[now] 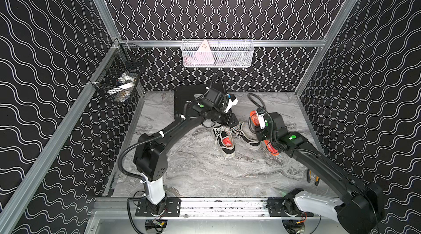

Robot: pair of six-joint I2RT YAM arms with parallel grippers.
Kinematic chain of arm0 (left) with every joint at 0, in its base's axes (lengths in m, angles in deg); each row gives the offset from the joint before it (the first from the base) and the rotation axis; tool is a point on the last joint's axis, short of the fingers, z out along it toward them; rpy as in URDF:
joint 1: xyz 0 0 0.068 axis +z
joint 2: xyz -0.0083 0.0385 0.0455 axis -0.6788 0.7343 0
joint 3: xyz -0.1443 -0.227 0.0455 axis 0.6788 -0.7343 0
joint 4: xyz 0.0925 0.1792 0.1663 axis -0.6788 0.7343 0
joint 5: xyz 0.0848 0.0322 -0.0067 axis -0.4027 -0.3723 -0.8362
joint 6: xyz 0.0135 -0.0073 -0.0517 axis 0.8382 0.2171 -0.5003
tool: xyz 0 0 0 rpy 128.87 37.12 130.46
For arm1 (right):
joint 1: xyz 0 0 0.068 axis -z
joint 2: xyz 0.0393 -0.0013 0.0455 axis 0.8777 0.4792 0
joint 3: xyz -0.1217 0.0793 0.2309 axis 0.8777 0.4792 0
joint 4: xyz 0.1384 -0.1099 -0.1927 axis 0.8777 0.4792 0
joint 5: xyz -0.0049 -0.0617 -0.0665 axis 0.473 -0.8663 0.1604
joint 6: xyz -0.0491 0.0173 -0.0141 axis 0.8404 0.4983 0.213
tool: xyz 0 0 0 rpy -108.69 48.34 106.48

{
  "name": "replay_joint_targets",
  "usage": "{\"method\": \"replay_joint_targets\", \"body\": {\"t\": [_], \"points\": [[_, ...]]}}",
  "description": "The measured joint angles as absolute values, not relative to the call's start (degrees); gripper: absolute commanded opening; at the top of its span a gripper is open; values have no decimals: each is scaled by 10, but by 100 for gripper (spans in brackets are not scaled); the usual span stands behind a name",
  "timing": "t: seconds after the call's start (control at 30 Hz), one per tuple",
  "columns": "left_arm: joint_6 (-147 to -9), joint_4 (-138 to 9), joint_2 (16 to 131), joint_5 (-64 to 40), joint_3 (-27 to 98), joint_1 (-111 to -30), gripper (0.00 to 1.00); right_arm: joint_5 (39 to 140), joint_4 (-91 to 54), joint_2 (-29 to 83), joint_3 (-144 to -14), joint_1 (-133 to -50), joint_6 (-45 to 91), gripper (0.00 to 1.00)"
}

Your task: Insert the insole into the shoe

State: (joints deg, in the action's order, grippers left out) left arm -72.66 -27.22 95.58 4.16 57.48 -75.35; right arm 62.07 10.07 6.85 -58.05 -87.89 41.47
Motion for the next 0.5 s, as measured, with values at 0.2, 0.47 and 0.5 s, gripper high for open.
{"method": "replay_joint_targets", "body": {"t": [0.2, 0.47, 0.5], "points": [[-703, -264, 1034, -49, 621, -801, 33, 653, 198, 75, -596, -790, 322, 44], [-714, -237, 1128, -149, 720, -844, 38, 696, 227, 88, -593, -752, 270, 43], [-714, -233, 1136, -156, 728, -847, 38, 705, 228, 90, -593, -752, 266, 43]]}}
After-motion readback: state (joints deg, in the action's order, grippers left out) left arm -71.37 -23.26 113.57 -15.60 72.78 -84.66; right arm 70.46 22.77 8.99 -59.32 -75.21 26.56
